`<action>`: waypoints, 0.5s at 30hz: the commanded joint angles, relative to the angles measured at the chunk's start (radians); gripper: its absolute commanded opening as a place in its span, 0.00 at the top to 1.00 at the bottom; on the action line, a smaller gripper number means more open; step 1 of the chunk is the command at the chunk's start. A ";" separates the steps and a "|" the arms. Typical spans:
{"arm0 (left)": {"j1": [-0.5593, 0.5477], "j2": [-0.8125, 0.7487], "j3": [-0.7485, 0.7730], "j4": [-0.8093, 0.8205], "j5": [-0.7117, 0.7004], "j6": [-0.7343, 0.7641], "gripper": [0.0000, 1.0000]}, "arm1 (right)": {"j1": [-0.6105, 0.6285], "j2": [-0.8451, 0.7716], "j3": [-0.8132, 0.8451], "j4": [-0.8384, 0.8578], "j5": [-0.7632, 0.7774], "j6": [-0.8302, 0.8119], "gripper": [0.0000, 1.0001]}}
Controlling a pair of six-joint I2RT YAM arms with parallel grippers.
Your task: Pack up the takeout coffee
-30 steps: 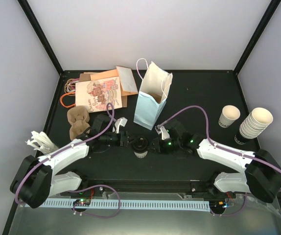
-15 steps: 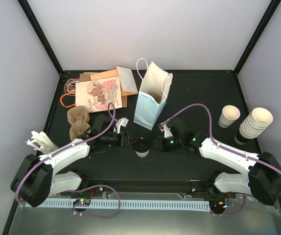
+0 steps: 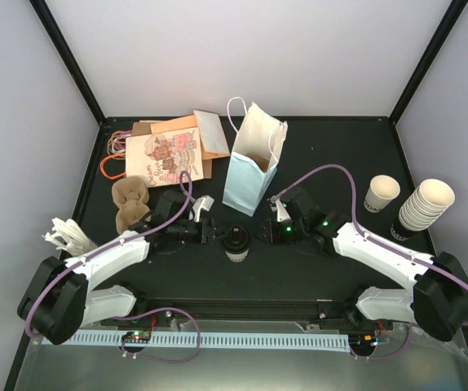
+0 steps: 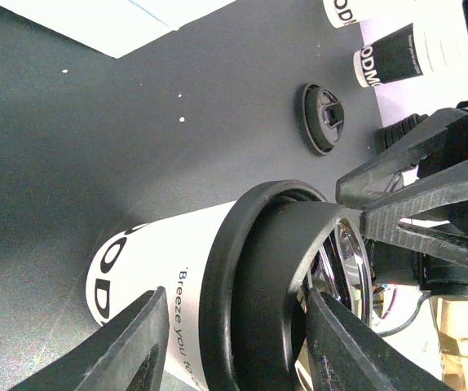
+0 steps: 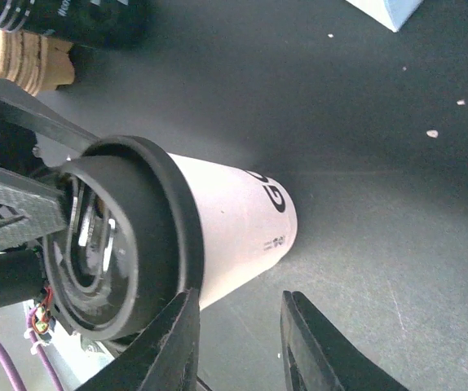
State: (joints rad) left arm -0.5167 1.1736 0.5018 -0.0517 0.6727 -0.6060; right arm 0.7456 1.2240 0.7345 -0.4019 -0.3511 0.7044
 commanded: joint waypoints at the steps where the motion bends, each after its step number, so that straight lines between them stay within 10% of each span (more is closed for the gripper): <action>1: -0.008 0.019 -0.008 -0.115 -0.061 0.017 0.52 | -0.006 0.008 0.047 0.001 -0.019 -0.037 0.68; 15: -0.008 0.027 -0.005 -0.111 -0.054 0.018 0.53 | -0.005 0.087 0.072 0.027 -0.068 -0.067 0.69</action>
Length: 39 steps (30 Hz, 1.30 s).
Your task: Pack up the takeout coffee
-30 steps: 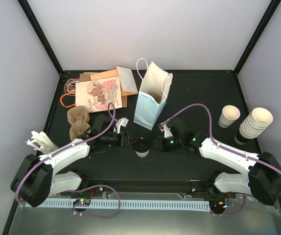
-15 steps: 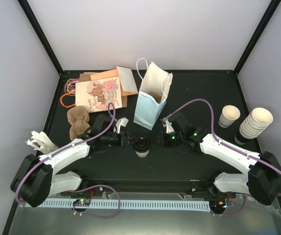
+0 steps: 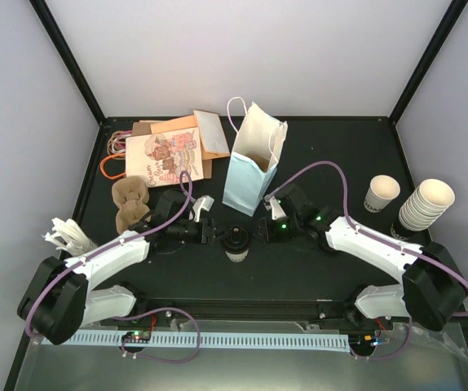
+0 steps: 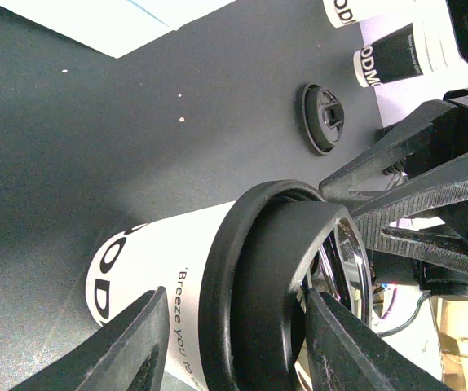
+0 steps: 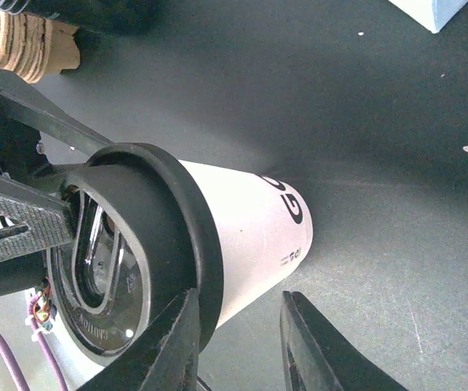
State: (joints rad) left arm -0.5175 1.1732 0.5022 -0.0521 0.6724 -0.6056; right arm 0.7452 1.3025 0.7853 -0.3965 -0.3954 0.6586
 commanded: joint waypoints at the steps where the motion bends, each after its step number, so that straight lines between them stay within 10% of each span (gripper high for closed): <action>1: -0.006 0.029 -0.005 -0.111 -0.054 0.017 0.53 | -0.005 0.010 0.021 0.024 -0.027 -0.023 0.69; 28: -0.013 0.048 -0.007 -0.104 -0.052 0.018 0.53 | -0.003 0.068 -0.101 0.075 -0.023 -0.011 0.69; 39: -0.012 0.036 0.028 -0.143 -0.069 0.032 0.53 | -0.006 -0.060 0.089 -0.098 0.084 -0.090 0.64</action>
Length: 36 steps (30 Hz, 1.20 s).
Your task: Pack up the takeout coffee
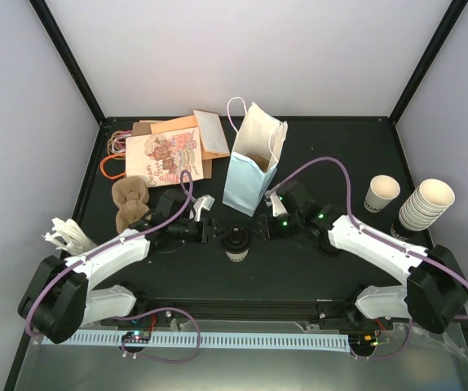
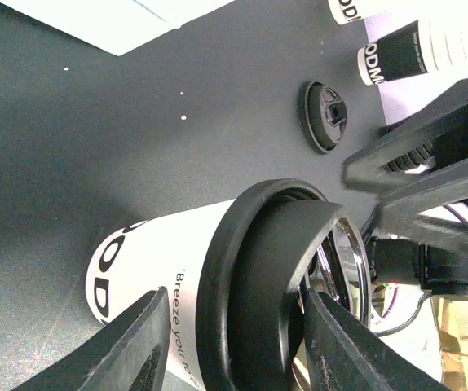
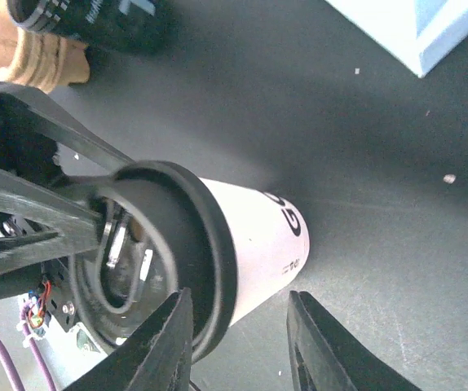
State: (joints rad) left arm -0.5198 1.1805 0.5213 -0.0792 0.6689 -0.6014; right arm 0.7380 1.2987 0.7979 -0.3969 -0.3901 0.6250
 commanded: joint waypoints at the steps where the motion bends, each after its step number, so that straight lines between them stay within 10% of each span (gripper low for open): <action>1: -0.010 0.029 0.014 -0.118 -0.065 0.028 0.53 | 0.002 -0.062 0.088 -0.112 0.086 -0.068 0.64; 36: -0.007 -0.233 0.246 -0.498 -0.259 0.120 0.01 | 0.010 -0.132 0.145 -0.227 0.178 -0.215 0.46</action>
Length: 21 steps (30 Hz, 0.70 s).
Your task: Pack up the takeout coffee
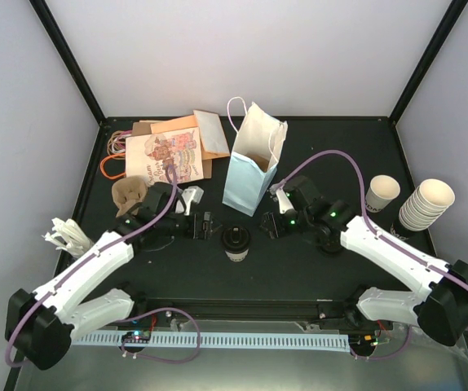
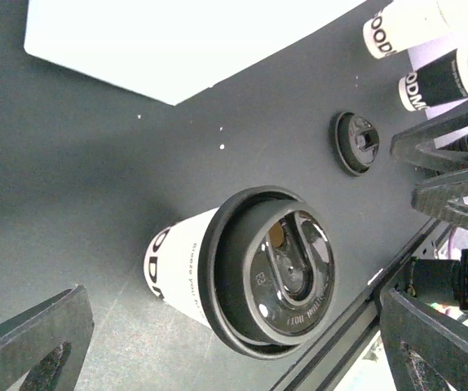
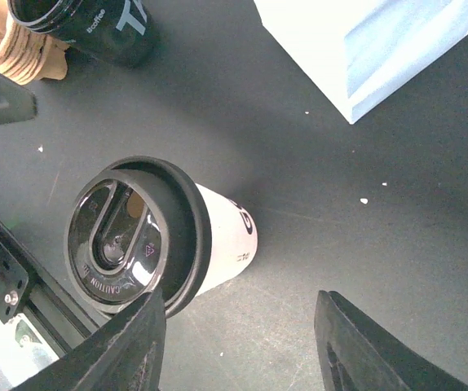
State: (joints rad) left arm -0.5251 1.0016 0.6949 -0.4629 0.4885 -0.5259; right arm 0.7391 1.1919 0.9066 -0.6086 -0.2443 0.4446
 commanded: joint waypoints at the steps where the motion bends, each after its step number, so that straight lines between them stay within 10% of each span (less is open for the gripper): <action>1: -0.002 -0.066 0.083 -0.132 -0.100 0.051 0.01 | 0.015 -0.026 0.039 -0.017 0.042 -0.038 0.44; 7: 0.000 -0.147 0.124 -0.192 -0.193 0.083 0.01 | 0.077 -0.028 0.075 -0.028 0.115 -0.052 0.00; 21: 0.001 -0.266 0.124 -0.208 -0.250 0.193 0.01 | 0.084 -0.073 0.061 0.003 0.175 -0.094 0.00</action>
State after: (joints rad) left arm -0.5251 0.7517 0.7815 -0.6361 0.2680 -0.3950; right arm 0.8196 1.1496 0.9810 -0.6338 -0.0669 0.3920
